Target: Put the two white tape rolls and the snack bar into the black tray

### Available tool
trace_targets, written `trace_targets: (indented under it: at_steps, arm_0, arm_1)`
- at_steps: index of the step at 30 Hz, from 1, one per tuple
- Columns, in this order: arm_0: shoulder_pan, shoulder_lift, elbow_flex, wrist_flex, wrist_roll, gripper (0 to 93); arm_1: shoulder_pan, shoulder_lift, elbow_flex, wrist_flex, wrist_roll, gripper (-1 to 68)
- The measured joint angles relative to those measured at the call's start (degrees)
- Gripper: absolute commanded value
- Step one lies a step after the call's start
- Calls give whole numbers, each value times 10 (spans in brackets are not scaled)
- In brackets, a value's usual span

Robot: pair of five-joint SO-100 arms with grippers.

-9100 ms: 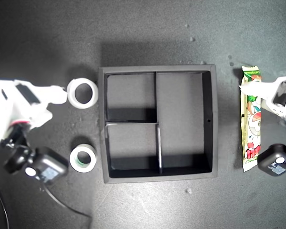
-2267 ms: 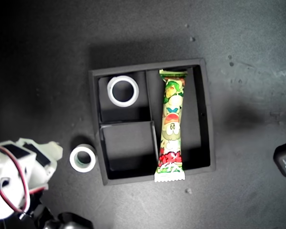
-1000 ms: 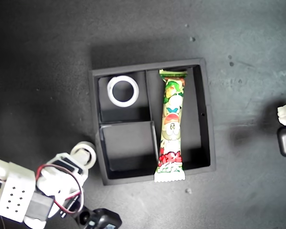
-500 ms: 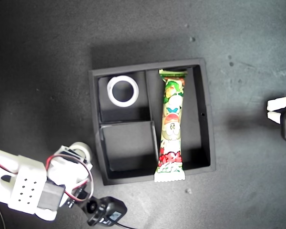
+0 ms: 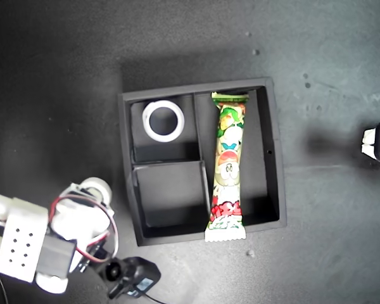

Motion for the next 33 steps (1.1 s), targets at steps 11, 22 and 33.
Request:
trace_targets:
  at_steps: [11, 22, 33]
  arm_0:
    - [-45, -20, -309, 170, 102, 1]
    - [-57, -219, -542, 181, 154, 1]
    - [-57, -345, -633, 183, 152, 1]
  arm_1:
    - [10, 1, -27, 97, 100, 76]
    - [-36, 4, -16, 98, 47, 87]
    - [-85, 4, -16, 98, 94, 120]
